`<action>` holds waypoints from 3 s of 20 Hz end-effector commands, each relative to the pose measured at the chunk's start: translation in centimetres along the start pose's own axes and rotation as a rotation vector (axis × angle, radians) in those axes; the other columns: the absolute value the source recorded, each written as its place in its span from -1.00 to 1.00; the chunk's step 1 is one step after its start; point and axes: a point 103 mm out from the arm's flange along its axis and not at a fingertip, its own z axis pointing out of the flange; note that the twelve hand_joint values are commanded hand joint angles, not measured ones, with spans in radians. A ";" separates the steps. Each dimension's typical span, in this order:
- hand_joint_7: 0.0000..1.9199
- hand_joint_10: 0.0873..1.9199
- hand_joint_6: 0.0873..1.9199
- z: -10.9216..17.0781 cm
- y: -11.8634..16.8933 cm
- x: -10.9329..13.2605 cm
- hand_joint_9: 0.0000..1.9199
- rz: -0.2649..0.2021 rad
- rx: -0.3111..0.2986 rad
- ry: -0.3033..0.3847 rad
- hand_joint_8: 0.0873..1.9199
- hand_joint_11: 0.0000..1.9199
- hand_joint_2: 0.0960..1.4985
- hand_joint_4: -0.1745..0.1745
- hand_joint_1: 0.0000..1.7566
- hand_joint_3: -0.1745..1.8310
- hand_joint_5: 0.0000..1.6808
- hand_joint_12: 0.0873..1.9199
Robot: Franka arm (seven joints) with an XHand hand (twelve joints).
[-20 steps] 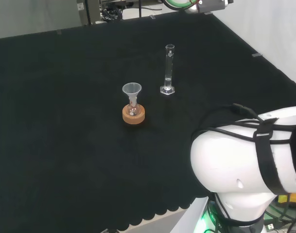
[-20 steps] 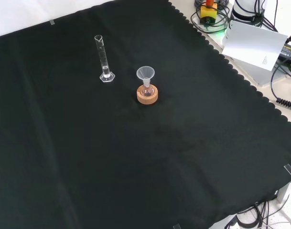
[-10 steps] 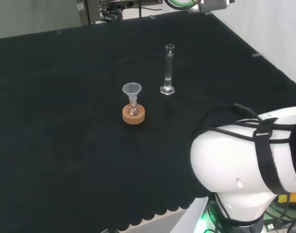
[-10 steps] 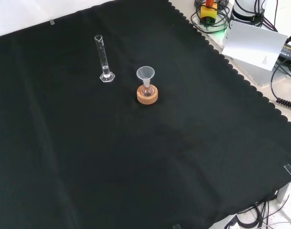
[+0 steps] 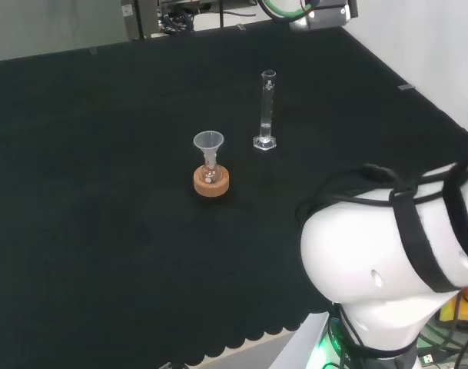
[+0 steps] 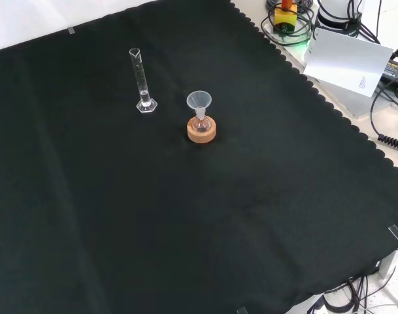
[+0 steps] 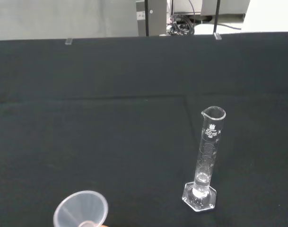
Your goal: Pick up the graduated cylinder.
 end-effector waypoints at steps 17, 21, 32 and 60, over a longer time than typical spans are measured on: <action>-0.93 -0.34 -1.00 12.6 8.7 -8.1 -0.74 -0.003 0.019 0.138 -0.50 -0.87 0.47 -0.15 -0.60 -0.57 -0.70 0.40; -0.90 -0.34 -1.00 13.9 8.8 -8.8 -0.69 -0.007 0.016 0.175 -0.47 -0.84 0.43 -0.17 -0.54 -0.57 -0.68 0.40; -0.88 -0.36 -1.00 18.0 9.5 -10.0 -0.67 -0.058 -0.005 0.297 -0.44 -0.82 0.34 -0.19 -0.44 -0.58 -0.66 0.39; -0.76 -0.42 -1.00 27.1 11.9 -10.7 -0.55 -0.183 -0.032 0.507 -0.42 -0.81 0.10 -0.20 -0.15 -0.51 -0.53 0.37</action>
